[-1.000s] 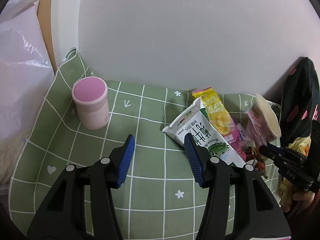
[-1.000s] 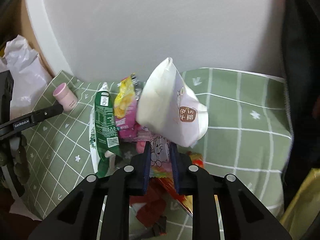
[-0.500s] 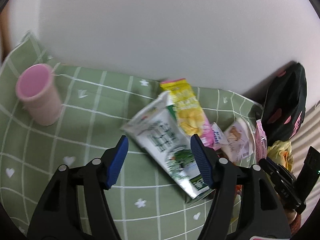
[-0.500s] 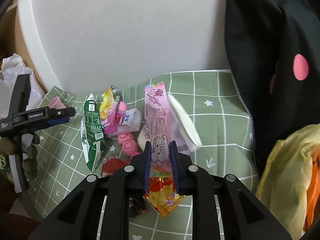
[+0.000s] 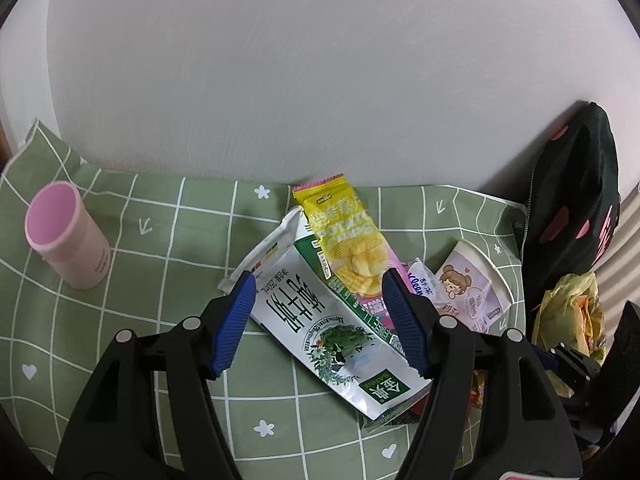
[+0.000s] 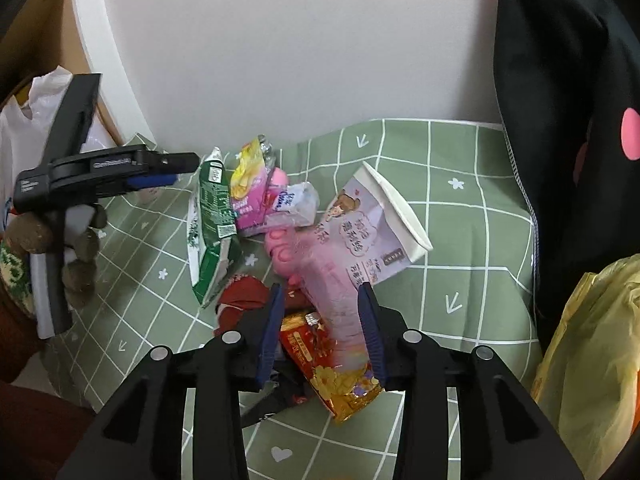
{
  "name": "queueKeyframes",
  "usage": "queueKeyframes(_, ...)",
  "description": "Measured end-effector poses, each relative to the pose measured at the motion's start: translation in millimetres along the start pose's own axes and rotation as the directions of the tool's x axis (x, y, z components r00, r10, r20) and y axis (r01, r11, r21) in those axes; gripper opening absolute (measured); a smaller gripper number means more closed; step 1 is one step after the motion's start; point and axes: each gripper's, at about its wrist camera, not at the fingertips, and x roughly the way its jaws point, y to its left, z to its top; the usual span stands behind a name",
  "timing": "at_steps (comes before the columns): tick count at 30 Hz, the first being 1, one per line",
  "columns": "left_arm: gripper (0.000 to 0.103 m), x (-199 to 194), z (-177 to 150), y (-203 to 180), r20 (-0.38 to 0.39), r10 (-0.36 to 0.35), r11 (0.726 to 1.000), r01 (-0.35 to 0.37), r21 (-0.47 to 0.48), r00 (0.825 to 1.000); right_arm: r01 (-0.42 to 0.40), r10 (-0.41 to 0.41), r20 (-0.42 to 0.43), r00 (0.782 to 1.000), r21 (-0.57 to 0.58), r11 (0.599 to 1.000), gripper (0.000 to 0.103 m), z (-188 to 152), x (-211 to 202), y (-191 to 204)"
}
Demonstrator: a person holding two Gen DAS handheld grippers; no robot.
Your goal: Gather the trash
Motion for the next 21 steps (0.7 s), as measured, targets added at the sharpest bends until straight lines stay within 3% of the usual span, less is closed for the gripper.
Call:
queueKeyframes(5, 0.062, -7.8, -4.1, 0.2, 0.008, 0.016, 1.0, -0.016, 0.025, 1.0, -0.029, 0.028, -0.037, 0.999, -0.036, 0.999, 0.036, 5.7, 15.8, 4.1)
queueKeyframes(11, 0.062, -16.8, -2.8, 2.4, 0.017, 0.009, 0.999, -0.01, 0.052, 1.0, 0.035, -0.06, -0.127, 0.99, -0.196, 0.98, 0.036, 5.0, 53.8, 16.2)
queueKeyframes(15, 0.062, -9.5, 11.9, -5.6, 0.006, -0.008, 0.997, 0.007, 0.081, 1.0, 0.007, -0.043, -0.164, 0.986, -0.214, 0.977, 0.035, -2.4, 58.9, 12.7)
queueKeyframes(16, 0.062, -3.8, 17.5, -9.6, 0.001, -0.005, 0.996, 0.005, 0.088, 1.0, 0.008, -0.045, -0.173, 0.984, -0.213, 0.977, 0.024, -5.5, 60.3, 11.3)
queueKeyframes(19, 0.062, 13.5, 33.1, -21.6, -0.005, 0.017, 0.993, -0.016, 0.116, 1.0, 0.03, -0.069, -0.188, 0.98, -0.206, 0.978, 0.008, -13.9, 61.4, 6.1)
queueKeyframes(21, 0.062, 29.1, 43.3, -28.2, -0.011, 0.059, 0.99, -0.057, 0.13, 0.998, 0.044, -0.076, -0.173, 0.982, -0.182, 0.982, 0.005, -14.4, 57.6, 1.2)
